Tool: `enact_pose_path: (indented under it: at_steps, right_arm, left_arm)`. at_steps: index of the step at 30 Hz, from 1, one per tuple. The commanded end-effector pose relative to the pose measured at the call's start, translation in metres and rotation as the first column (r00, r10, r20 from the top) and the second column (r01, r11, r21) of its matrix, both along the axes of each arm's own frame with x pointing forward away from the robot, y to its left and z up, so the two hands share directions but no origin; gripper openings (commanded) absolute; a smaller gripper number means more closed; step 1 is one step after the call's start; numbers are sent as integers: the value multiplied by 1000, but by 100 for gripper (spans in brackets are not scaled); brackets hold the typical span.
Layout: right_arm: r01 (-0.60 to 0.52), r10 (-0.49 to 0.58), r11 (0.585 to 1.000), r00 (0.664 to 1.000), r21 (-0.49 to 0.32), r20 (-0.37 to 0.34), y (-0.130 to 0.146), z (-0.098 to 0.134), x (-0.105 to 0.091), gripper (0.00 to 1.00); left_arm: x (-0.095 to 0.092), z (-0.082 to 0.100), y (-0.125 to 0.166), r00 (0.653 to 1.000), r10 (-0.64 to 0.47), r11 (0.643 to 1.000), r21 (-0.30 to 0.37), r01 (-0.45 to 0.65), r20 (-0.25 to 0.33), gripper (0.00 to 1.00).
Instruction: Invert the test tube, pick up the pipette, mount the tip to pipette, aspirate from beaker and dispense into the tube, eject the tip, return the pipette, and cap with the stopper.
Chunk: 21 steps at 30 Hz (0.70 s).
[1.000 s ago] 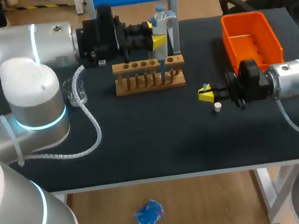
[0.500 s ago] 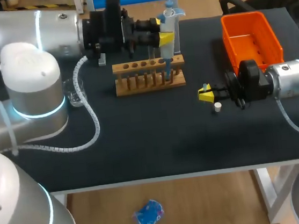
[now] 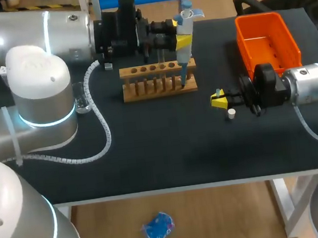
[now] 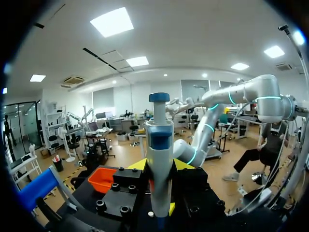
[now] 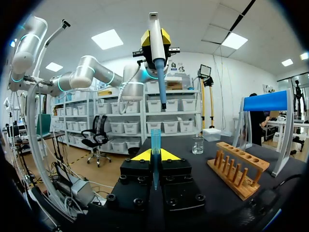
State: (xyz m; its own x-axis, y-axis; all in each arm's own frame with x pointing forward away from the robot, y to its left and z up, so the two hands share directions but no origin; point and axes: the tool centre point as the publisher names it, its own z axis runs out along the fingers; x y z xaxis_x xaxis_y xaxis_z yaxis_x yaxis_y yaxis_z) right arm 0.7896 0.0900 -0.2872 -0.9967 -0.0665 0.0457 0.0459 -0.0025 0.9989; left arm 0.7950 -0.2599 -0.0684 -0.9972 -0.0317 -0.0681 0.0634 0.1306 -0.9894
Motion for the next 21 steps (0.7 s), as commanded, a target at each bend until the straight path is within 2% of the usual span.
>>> enact_pose_path:
  at_steps: [1, 8, 21]
  right_arm:
    - [0, 0, 1000, 1000, -2, 1, -1, 0, -1, 0]
    - [12, -12, 1000, 999, 0, 31, 23, -7, 10, 0]
    - [-31, 30, 999, 996, 20, 87, 62, -1, 23, 0]
  left_arm:
    - [0, 1, -1, 1000, 0, 1000, 0, 0, 0, 0]
    - [0, 1, -1, 1000, 0, 1000, 0, 0, 0, 0]
    - [0, 1, -1, 1000, 0, 1000, 0, 0, 0, 0]
